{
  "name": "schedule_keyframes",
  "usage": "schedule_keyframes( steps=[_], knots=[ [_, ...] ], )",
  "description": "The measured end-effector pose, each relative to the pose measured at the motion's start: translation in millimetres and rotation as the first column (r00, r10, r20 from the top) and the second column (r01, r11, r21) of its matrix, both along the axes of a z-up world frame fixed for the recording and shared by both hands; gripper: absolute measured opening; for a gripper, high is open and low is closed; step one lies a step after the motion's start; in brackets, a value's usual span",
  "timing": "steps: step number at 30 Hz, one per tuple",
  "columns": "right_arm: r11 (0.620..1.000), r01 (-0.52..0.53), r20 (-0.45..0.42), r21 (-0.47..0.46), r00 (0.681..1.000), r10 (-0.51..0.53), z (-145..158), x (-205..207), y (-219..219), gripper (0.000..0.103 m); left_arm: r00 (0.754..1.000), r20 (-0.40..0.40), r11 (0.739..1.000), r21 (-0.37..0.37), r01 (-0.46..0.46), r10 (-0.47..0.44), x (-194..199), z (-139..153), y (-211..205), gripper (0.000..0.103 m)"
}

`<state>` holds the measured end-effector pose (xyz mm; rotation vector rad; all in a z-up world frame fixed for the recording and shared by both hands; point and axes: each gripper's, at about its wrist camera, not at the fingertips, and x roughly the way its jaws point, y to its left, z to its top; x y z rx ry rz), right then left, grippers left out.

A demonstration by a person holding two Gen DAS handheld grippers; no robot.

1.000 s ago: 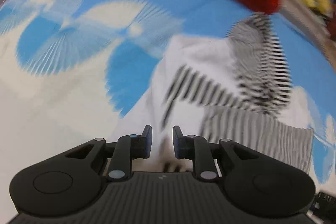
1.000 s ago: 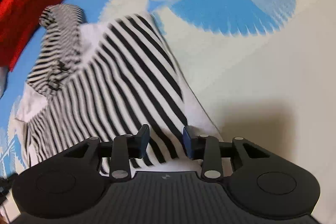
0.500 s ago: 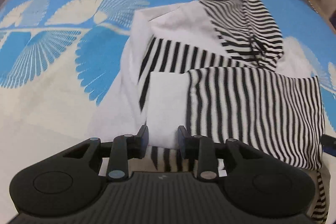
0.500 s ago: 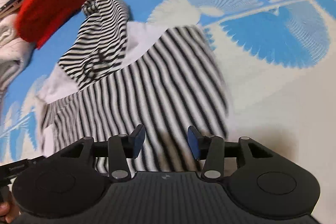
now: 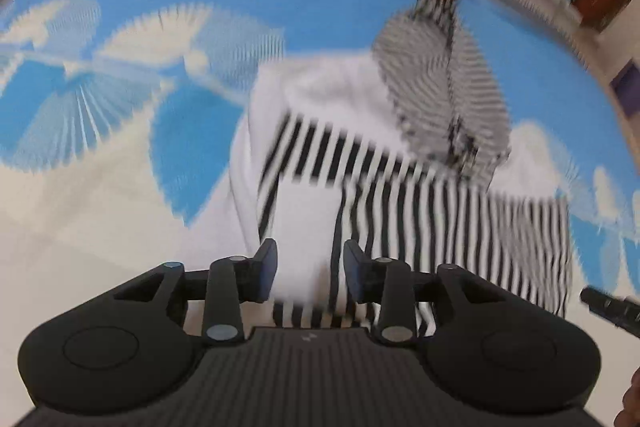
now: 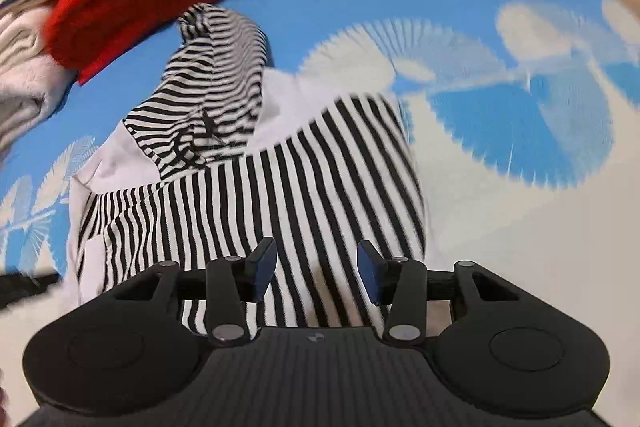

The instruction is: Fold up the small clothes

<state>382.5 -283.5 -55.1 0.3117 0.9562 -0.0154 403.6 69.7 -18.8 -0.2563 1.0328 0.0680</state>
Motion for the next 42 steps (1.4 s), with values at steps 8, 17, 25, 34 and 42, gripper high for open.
schedule_keyframes(
  steps=[8,17,25,34,42],
  knots=[
    [0.99,-0.036,0.071,-0.138,0.996,0.046,18,-11,4,0.047,0.985,0.169,0.997,0.078,0.014,-0.027,2,22,-10,0.056],
    [0.982,-0.003,0.114,-0.19,0.993,0.025,31,-18,-7,0.047,0.936,0.335,0.984,0.171,0.052,-0.108,-13,39,-15,0.063],
    [0.986,0.022,0.131,-0.167,0.991,0.0,40,-26,-23,0.047,0.87,0.451,0.949,0.31,0.056,-0.199,-27,68,-9,0.057],
    [0.992,0.037,0.125,-0.119,0.992,-0.022,42,-28,-42,0.046,0.859,0.417,0.939,0.29,0.182,-0.296,42,112,-22,0.015],
    [0.993,0.005,0.157,-0.12,0.987,0.014,45,-24,-48,0.022,0.894,0.317,0.942,0.214,0.259,-0.317,198,88,-55,0.011]
  ],
)
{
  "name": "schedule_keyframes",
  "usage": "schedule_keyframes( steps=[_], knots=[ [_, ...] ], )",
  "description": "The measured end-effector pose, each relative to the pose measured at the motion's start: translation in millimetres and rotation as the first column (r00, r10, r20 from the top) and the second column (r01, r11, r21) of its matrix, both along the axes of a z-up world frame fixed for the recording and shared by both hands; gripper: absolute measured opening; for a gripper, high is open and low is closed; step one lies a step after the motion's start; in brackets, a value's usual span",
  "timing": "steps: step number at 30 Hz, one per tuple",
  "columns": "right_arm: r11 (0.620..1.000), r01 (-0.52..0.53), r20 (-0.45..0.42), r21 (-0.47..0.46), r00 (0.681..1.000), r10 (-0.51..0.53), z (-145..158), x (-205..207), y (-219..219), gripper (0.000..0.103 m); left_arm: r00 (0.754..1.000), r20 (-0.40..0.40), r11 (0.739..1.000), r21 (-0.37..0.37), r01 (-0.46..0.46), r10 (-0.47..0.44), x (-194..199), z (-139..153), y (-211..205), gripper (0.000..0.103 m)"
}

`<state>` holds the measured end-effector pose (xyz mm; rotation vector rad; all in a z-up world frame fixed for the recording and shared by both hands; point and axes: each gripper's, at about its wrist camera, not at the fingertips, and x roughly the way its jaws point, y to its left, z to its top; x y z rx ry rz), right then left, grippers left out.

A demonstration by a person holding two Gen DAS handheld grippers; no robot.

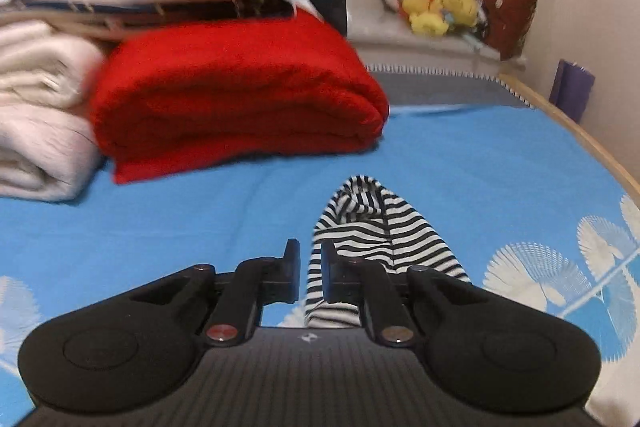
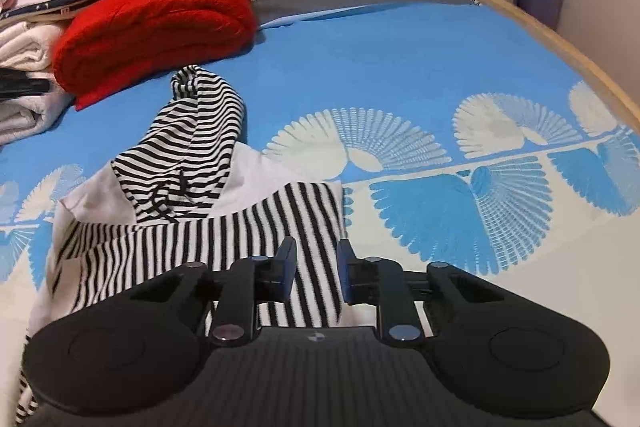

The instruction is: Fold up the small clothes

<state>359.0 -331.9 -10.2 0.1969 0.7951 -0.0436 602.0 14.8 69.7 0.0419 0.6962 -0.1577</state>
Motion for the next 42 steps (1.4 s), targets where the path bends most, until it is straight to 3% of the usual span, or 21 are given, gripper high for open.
schedule_keyframes(
  steps=[5,10,13,16,18,19,21,22,23,26,29,31,33,35,36,37,40,41,42],
  knots=[
    [1.0,-0.003,-0.025,-0.029,1.0,0.002,-7,5,3,0.024,0.987,-0.159,0.999,-0.031,-0.021,0.016,90,-61,-11,0.011],
    [0.999,-0.008,-0.056,-0.053,0.998,0.005,-19,7,1,0.025,0.978,-0.206,0.997,-0.056,-0.048,0.036,153,-112,-21,0.014],
    [0.998,-0.006,-0.062,-0.063,0.998,0.002,-22,6,-3,0.025,0.968,-0.238,0.985,-0.126,-0.113,0.081,185,-134,-19,0.032],
    [0.998,-0.008,-0.063,-0.06,0.998,0.005,-24,6,-6,0.025,0.961,-0.252,0.978,-0.141,-0.153,0.114,210,-151,-20,0.043],
    [0.998,-0.009,-0.064,-0.065,0.998,0.005,-24,7,-7,0.025,0.951,-0.289,0.975,-0.156,-0.158,0.108,225,-164,-22,0.056],
    [0.998,-0.005,-0.062,-0.067,0.998,0.001,-25,7,-8,0.025,0.944,-0.314,0.975,-0.157,-0.157,0.101,231,-172,-25,0.056],
    [0.997,0.011,-0.065,-0.073,0.998,-0.016,-27,10,-10,0.025,0.949,-0.301,0.98,-0.139,-0.141,0.094,234,-178,-32,0.049],
    [0.997,0.022,-0.068,-0.07,0.997,-0.027,-28,11,-11,0.025,0.954,-0.288,0.984,-0.132,-0.124,0.081,234,-178,-36,0.034],
    [0.998,0.03,-0.071,-0.057,0.997,-0.034,-28,12,-13,0.025,0.954,-0.295,0.987,-0.132,-0.096,0.053,232,-179,-40,0.003],
    [0.998,0.041,-0.064,-0.041,0.997,-0.043,-26,13,-16,0.025,0.97,-0.243,0.995,-0.098,-0.023,-0.001,215,-158,-52,0.002],
    [0.998,0.053,-0.05,-0.041,0.997,-0.055,-21,12,-20,0.025,0.983,-0.144,0.99,-0.097,0.103,-0.116,170,-114,-60,0.002],
    [0.997,0.072,-0.041,-0.021,0.996,-0.073,-15,11,-25,0.025,0.97,-0.053,0.97,-0.083,0.231,-0.235,113,-78,-66,0.002],
    [0.996,0.087,-0.022,0.006,0.996,-0.087,-7,7,-30,0.025,0.928,0.012,0.927,-0.046,0.372,-0.372,39,-49,-71,0.002],
    [0.995,0.1,0.005,0.025,0.995,-0.1,3,2,-34,0.025,0.859,0.039,0.86,0.007,0.51,-0.51,-53,-34,-71,0.002],
    [0.994,0.104,0.021,0.043,0.994,-0.105,8,-1,-36,0.026,0.818,0.023,0.818,0.044,0.573,-0.575,-100,-32,-70,0.002],
    [0.992,0.101,0.04,0.071,0.994,-0.104,13,-4,-37,0.034,0.777,-0.014,0.774,0.078,0.628,-0.629,-149,-34,-66,0.002],
    [0.988,0.097,0.084,0.122,0.991,-0.108,24,-16,-36,0.046,0.69,-0.161,0.692,0.051,0.72,-0.706,-259,-48,-49,0.006],
    [0.987,0.092,0.092,0.133,0.99,-0.105,26,-19,-34,0.046,0.688,-0.186,0.692,0.053,0.72,-0.701,-285,-50,-43,0.008],
    [0.985,0.082,0.097,0.152,0.99,-0.098,28,-23,-31,0.046,0.721,-0.185,0.724,0.066,0.687,-0.668,-303,-48,-36,0.009]
  ],
)
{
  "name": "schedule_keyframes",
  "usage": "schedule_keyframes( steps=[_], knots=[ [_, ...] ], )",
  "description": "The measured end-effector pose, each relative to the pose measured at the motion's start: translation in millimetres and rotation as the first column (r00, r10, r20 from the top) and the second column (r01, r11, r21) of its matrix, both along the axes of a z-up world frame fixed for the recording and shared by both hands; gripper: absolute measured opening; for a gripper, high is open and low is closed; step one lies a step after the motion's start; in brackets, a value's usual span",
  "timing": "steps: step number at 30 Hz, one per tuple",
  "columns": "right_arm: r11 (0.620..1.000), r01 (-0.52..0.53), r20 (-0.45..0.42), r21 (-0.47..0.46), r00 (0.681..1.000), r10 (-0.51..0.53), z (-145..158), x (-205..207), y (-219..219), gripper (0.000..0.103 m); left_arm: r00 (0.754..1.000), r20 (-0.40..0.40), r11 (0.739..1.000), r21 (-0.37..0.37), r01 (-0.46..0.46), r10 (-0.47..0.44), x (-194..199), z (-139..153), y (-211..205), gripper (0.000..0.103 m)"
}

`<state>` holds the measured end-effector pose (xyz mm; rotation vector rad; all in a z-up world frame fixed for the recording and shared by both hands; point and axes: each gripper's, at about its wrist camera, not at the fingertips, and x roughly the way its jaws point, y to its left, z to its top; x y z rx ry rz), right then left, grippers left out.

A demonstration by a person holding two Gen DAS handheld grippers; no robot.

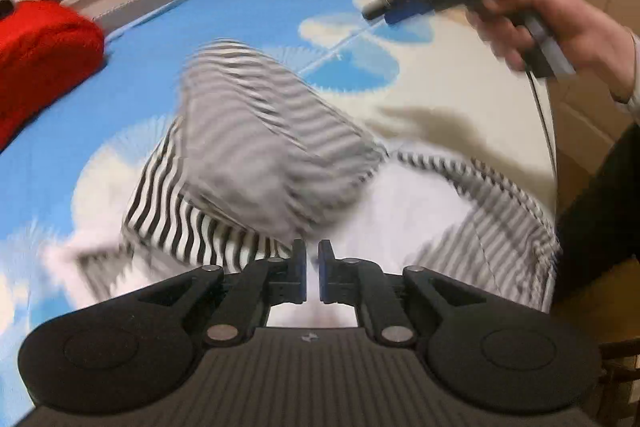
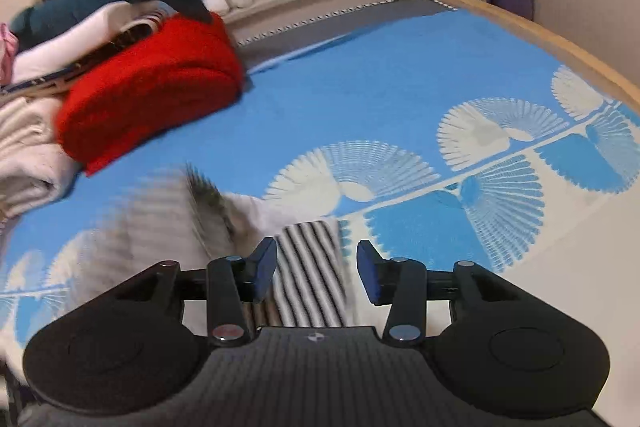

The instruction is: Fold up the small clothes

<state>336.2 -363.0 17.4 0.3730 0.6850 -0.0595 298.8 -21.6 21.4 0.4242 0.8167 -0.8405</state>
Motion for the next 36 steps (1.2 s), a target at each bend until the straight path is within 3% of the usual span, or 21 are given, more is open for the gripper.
schedule_keyframes(
  steps=[2,3,5,6,7,10,11,14,17,21,23,25,26,27,29,30,32,33,34,36],
  knots=[
    [0.999,-0.016,-0.006,0.043,1.0,0.016,-1,-3,4,0.047,0.979,-0.001,0.978,-0.05,-0.203,0.203,-14,8,18,0.015],
    [0.998,-0.021,-0.016,0.058,1.0,0.022,-3,-4,7,0.047,0.943,-0.044,0.939,-0.091,-0.332,0.329,-10,10,26,0.015],
    [0.995,-0.034,-0.055,0.095,0.998,0.039,-11,-3,14,0.047,0.806,-0.182,0.793,-0.157,-0.589,0.563,9,1,45,0.018],
    [0.993,-0.039,-0.078,0.113,0.996,0.048,-16,-1,16,0.047,0.717,-0.264,0.7,-0.17,-0.693,0.645,20,-11,52,0.021],
    [0.99,-0.046,-0.102,0.13,0.993,0.06,-21,2,20,0.047,0.659,-0.323,0.645,-0.165,-0.746,0.679,29,-23,56,0.021],
    [0.982,-0.073,-0.175,0.174,0.979,0.104,-40,12,34,0.047,0.516,-0.448,0.545,-0.075,-0.835,0.73,57,-57,53,0.021],
    [0.979,-0.082,-0.198,0.187,0.973,0.12,-46,15,39,0.048,0.493,-0.49,0.53,-0.072,-0.845,0.719,63,-65,54,0.021],
    [0.97,-0.104,-0.274,0.218,0.948,0.163,-66,25,61,0.048,0.465,-0.557,0.506,-0.09,-0.858,0.688,70,-80,52,0.03],
    [0.971,-0.133,-0.322,0.199,0.927,0.193,-81,37,83,0.048,0.462,-0.593,0.501,-0.111,-0.858,0.66,78,-93,47,0.039],
    [0.977,-0.157,-0.352,0.146,0.915,0.2,-94,48,97,0.048,0.465,-0.623,0.519,-0.108,-0.848,0.63,76,-103,34,0.057],
    [0.978,-0.164,-0.361,0.131,0.91,0.201,-99,52,102,0.045,0.463,-0.604,0.536,-0.069,-0.841,0.649,82,-115,23,0.057],
    [0.978,-0.154,-0.353,0.138,0.915,0.194,-101,52,101,0.015,0.436,-0.626,0.526,-0.048,-0.849,0.646,82,-123,22,0.03],
    [0.977,-0.151,-0.34,0.153,0.92,0.196,-100,52,101,0.008,0.442,-0.638,0.526,-0.067,-0.848,0.63,83,-120,24,0.004],
    [0.972,-0.141,-0.312,0.188,0.93,0.195,-97,51,97,0.003,0.471,-0.633,0.53,-0.11,-0.841,0.615,84,-111,27,0.004],
    [0.948,-0.097,-0.233,0.303,0.957,0.172,-89,47,85,0.001,0.562,-0.506,0.538,-0.212,-0.816,0.654,85,-73,34,0.003],
    [0.91,-0.074,-0.174,0.408,0.972,0.157,-83,44,75,0.001,0.622,-0.384,0.556,-0.28,-0.783,0.682,81,-45,38,0.003],
    [0.819,-0.06,-0.054,0.57,0.992,0.11,-72,35,58,0.001,0.688,-0.21,0.582,-0.4,-0.708,0.694,69,-2,45,0.003],
    [0.765,-0.07,0.019,0.64,0.997,0.075,-65,28,49,0.001,0.724,-0.144,0.601,-0.462,-0.652,0.674,60,17,47,0.003],
    [0.734,-0.079,0.061,0.675,0.997,0.052,-61,23,43,0.001,0.765,-0.104,0.626,-0.511,-0.589,0.635,51,29,49,0.003],
    [0.717,-0.072,0.074,0.693,0.997,0.028,-59,17,34,0.001,0.847,-0.083,0.694,-0.534,-0.483,0.525,38,36,47,0.004]
  ],
)
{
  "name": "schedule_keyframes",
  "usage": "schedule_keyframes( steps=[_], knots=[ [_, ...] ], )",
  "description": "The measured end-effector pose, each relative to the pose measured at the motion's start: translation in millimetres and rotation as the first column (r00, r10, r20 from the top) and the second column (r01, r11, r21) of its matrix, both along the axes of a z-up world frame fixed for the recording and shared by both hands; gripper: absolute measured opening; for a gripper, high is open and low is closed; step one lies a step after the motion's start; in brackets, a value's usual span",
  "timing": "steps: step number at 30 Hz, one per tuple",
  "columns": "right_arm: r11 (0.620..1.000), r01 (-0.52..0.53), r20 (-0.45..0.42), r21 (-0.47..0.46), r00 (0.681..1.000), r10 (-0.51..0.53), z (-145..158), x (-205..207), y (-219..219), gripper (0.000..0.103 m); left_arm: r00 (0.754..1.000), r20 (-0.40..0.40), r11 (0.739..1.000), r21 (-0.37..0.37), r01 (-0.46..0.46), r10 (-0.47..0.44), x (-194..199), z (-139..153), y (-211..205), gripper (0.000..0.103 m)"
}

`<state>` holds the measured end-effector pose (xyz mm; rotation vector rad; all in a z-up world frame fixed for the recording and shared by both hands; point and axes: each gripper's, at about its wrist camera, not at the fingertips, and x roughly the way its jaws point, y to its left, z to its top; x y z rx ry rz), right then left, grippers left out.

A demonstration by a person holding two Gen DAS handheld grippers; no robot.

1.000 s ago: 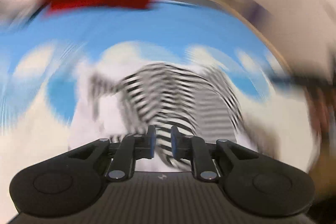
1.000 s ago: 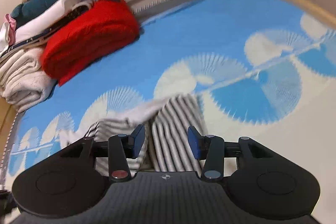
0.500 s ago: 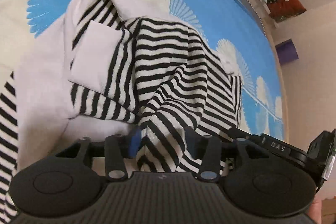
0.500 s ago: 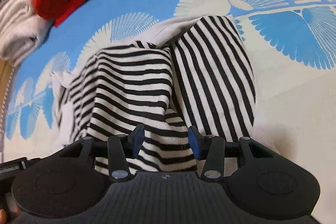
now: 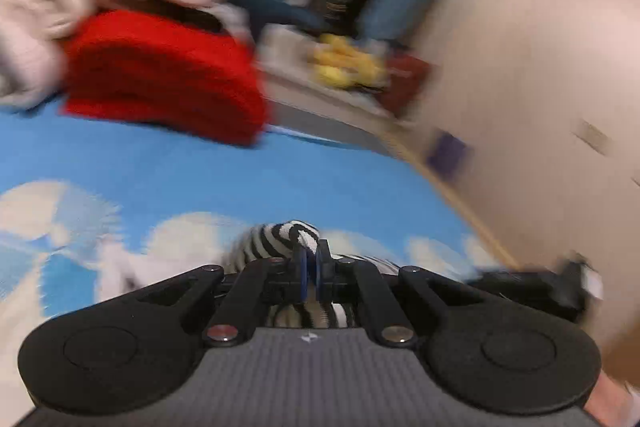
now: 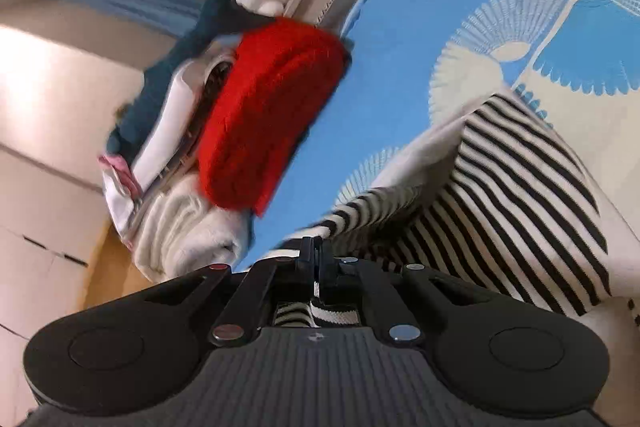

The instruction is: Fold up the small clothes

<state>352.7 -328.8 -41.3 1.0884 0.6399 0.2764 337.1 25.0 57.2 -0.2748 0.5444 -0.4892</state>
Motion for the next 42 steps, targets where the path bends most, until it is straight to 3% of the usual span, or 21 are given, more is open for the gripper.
schedule_keyframes(
  steps=[3,4,5,6,7,9,11,13,15,20,24,26,27,31,32,34,36,39,40,41,42],
  knots=[
    [0.961,-0.128,-0.265,-0.246,0.962,0.06,-19,7,4,0.001,0.951,-0.25,0.969,0.116,0.217,-0.183,2,-44,-24,0.006],
    [0.917,-0.21,-0.385,-0.34,0.92,0.068,-33,9,9,0.004,0.917,-0.343,0.95,0.16,0.27,-0.203,2,-64,-33,0.011],
    [0.882,-0.262,-0.473,-0.392,0.879,0.051,-47,9,12,0.006,0.857,-0.471,0.923,0.194,0.332,-0.209,5,-88,-40,0.019],
    [0.874,-0.264,-0.519,-0.408,0.855,0.016,-59,7,9,0.006,0.817,-0.541,0.91,0.209,0.358,-0.197,5,-104,-42,0.02],
    [0.884,-0.24,-0.535,-0.4,0.845,-0.013,-65,3,5,0.006,0.816,-0.552,0.915,0.216,0.341,-0.174,6,-111,-39,0.02],
    [0.9,-0.208,-0.5,-0.383,0.866,-0.013,-63,1,0,0.01,0.83,-0.548,0.965,0.145,0.219,-0.106,17,-110,-20,0.034],
    [0.906,-0.173,-0.426,-0.385,0.905,-0.008,-51,1,-1,0.03,0.84,-0.542,1.0,0.0,0.023,-0.02,31,-104,13,0.038],
    [0.904,-0.171,-0.382,-0.392,0.924,0.009,-45,5,4,0.039,0.826,-0.555,0.984,-0.074,-0.162,0.094,40,-106,37,0.038],
    [0.905,-0.198,-0.388,-0.378,0.921,0.04,-45,11,8,0.039,0.79,-0.587,0.963,-0.059,-0.263,0.18,48,-113,46,0.038],
    [0.888,-0.258,-0.452,-0.38,0.889,0.065,-55,20,27,0.039,0.72,-0.662,0.956,-0.021,-0.293,0.206,60,-144,28,0.038],
    [0.876,-0.281,-0.463,-0.391,0.883,0.076,-63,25,35,0.035,0.709,-0.667,0.954,0.004,-0.301,0.227,65,-156,18,0.037],
    [0.887,-0.266,-0.43,-0.378,0.899,0.086,-61,27,36,0.005,0.722,-0.656,0.958,0.007,-0.285,0.219,68,-159,16,0.027],
    [0.91,-0.228,-0.382,-0.345,0.92,0.086,-55,26,32,0.004,0.739,-0.641,0.966,0.01,-0.259,0.205,68,-158,12,0.001],
    [0.979,-0.082,-0.113,-0.188,0.992,0.061,-21,16,11,0.003,0.841,-0.483,0.967,0.058,-0.248,0.244,54,-113,13,0.001],
    [0.983,-0.063,-0.076,-0.175,0.996,0.051,-16,14,7,0.003,0.868,-0.425,0.965,0.062,-0.256,0.258,48,-96,15,0.001],
    [0.978,-0.054,-0.119,-0.199,0.992,0.03,-19,16,2,0.003,0.885,-0.372,0.959,0.056,-0.279,0.28,40,-78,21,0.001],
    [0.941,-0.141,-0.321,-0.308,0.946,0.036,-41,25,6,0.004,0.869,-0.386,0.951,0.112,-0.289,0.309,37,-80,23,0.001],
    [0.898,-0.201,-0.541,-0.391,0.84,-0.047,-80,25,6,0.007,0.764,-0.554,0.941,0.256,-0.219,0.329,47,-116,18,0.003],
    [0.903,-0.178,-0.549,-0.391,0.832,-0.074,-84,23,3,0.007,0.717,-0.625,0.947,0.271,-0.172,0.309,51,-130,17,0.003],
    [0.901,-0.161,-0.533,-0.402,0.841,-0.087,-80,22,2,0.007,0.705,-0.643,0.951,0.264,-0.161,0.298,52,-133,18,0.003],
    [0.889,-0.132,-0.475,-0.439,0.873,-0.106,-67,20,3,0.007,0.725,-0.611,0.946,0.26,-0.194,0.317,51,-126,21,0.003]
  ],
)
